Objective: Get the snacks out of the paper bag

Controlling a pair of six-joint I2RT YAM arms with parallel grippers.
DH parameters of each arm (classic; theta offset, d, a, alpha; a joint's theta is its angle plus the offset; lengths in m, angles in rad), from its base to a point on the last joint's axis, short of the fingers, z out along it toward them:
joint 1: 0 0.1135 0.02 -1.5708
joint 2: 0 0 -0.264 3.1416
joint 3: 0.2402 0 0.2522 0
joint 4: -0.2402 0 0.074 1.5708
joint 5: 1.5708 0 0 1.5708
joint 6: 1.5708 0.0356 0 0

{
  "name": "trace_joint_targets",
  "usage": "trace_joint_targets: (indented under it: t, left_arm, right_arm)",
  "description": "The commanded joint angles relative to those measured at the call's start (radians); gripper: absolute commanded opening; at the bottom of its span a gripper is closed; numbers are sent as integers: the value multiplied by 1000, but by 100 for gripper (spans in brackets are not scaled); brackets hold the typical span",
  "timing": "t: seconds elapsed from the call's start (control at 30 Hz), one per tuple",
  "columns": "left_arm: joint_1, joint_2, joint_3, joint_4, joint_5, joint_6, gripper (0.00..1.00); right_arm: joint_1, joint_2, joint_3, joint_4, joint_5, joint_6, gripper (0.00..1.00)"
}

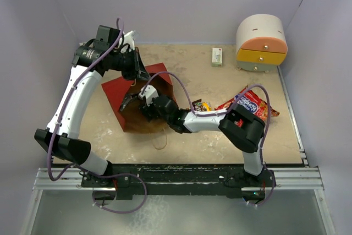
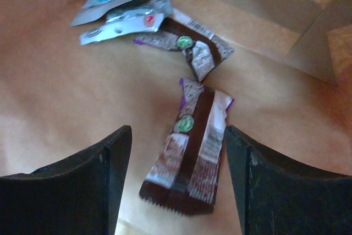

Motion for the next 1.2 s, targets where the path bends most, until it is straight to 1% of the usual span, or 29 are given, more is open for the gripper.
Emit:
trace_joint_targets:
  t: [0.0,0.1,0.23,0.33,0.43,0.57,0.77,0.93,1.17]
  left_arm:
    - [5,-1,16,44,46,19,0]
    - [5,-1,16,41,48,25,0]
    - [6,-2,15,40,48,31,0]
    - [4,0,13,41,46,34,0]
    - [5,1,9,43,43,36,0]
    - [5,0,7,40,32,43,0]
    - [6,5,10,31,22,46,0]
    - [5,15,24,29,19,44,0]
    - [4,20,37,16,-8,45,0]
  right_arm:
    - [4,66,109,-62,154,8,72]
    - [3,119,161,-100,168,14,73]
    - [4,155,177,-129,174,20,72]
    - [4,172,171,-150,163,26,70]
    - [3,176,171,-165,157,30,65]
    - [3,160,163,-159,121,29,57]
    - [3,129,164,-159,108,17,45]
    - [4,95,148,-158,71,17,40]
    - [4,0,84,-144,9,14,38]
